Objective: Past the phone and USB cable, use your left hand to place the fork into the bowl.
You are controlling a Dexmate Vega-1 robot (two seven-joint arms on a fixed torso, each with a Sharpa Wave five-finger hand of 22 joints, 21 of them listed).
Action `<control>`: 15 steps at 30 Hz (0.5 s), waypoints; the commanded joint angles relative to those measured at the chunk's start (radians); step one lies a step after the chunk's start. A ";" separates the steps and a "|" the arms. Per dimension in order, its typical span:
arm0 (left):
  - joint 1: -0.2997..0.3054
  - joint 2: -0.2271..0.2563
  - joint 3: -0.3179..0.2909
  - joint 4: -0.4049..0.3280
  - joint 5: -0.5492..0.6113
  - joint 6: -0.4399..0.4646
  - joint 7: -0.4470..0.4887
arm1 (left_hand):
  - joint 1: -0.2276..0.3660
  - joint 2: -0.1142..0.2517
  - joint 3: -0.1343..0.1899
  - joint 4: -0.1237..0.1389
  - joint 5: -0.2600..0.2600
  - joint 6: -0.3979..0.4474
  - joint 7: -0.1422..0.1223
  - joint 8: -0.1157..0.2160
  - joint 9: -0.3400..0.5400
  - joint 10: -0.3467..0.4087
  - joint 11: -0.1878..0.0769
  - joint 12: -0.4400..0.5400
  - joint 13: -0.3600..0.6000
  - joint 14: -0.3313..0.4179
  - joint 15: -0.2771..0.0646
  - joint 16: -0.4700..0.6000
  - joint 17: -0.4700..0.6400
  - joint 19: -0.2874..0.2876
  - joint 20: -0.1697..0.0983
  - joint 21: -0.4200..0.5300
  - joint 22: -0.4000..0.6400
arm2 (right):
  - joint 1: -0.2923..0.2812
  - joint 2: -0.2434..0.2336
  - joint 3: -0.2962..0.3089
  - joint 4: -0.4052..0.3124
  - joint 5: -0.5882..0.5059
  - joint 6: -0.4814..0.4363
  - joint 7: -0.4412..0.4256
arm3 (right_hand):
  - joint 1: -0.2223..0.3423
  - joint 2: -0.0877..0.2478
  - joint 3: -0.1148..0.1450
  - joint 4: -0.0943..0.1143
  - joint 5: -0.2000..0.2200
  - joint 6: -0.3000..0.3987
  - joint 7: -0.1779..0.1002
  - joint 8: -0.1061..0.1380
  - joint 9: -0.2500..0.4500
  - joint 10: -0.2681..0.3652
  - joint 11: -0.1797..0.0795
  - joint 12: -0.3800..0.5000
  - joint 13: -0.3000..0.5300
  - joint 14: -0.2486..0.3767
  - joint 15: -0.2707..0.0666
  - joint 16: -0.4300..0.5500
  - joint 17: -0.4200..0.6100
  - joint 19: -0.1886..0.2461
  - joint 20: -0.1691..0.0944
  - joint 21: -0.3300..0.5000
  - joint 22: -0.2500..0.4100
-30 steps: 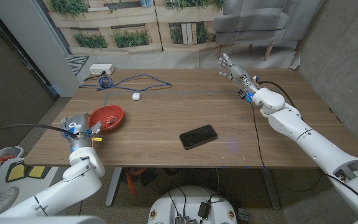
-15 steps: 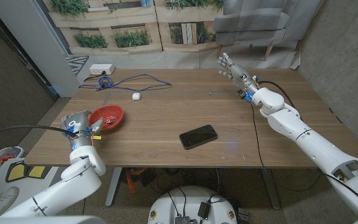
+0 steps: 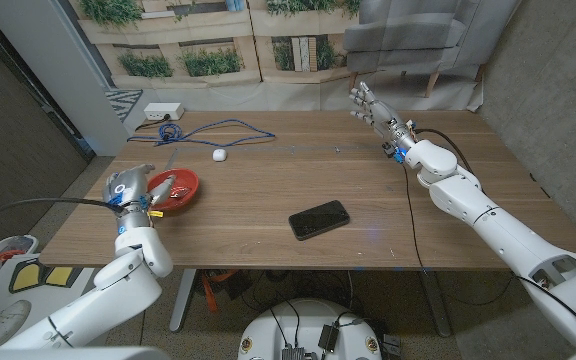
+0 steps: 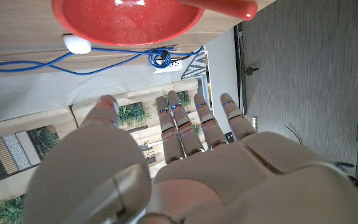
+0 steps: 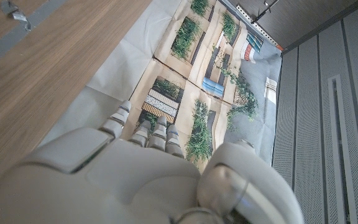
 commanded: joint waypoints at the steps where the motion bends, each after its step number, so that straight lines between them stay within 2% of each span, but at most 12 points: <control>1: 0.000 -0.008 -0.003 -0.030 0.051 -0.092 0.009 | -0.014 0.008 0.004 0.011 -0.001 0.004 0.005 -0.001 0.000 0.005 0.008 -0.002 -0.002 0.003 -0.065 0.000 0.002 0.007 0.003 0.003 0.003 | 0.001 -0.013 0.002 0.001 0.008 0.000 0.024 | -0.012 -0.005 -0.008 0.009 -0.001 -0.003 0.002 -0.002 0.006 -0.002 0.001 -0.001 0.005 -0.011 -0.020 0.000 0.004 -0.004 0.014 -0.005 0.005; 6: -0.004 -0.026 -0.013 -0.029 0.056 -0.144 0.008 | -0.034 0.016 0.001 0.022 -0.002 0.002 0.009 -0.003 0.000 0.004 0.013 -0.005 -0.006 0.004 -0.059 0.001 0.003 0.007 0.006 0.003 0.003 | 0.003 -0.010 0.001 0.002 0.008 -0.001 0.023 | -0.021 -0.009 -0.012 0.013 -0.001 -0.004 0.001 -0.002 0.006 -0.004 0.004 -0.002 0.005 -0.015 -0.018 0.000 0.004 -0.006 0.017 -0.005 0.005; 15: -0.025 -0.037 -0.014 -0.003 0.073 -0.237 -0.005 | -0.036 0.025 0.006 0.020 0.000 0.000 0.012 -0.004 0.000 0.005 0.018 -0.007 -0.011 0.006 -0.057 0.000 0.001 0.013 0.003 0.005 0.003 | -0.006 -0.012 0.003 -0.012 0.003 -0.005 0.008 | -0.033 -0.014 -0.018 0.018 -0.001 -0.004 0.001 -0.002 0.006 -0.004 0.008 -0.001 0.005 -0.016 -0.022 0.001 0.005 -0.008 0.017 -0.005 0.005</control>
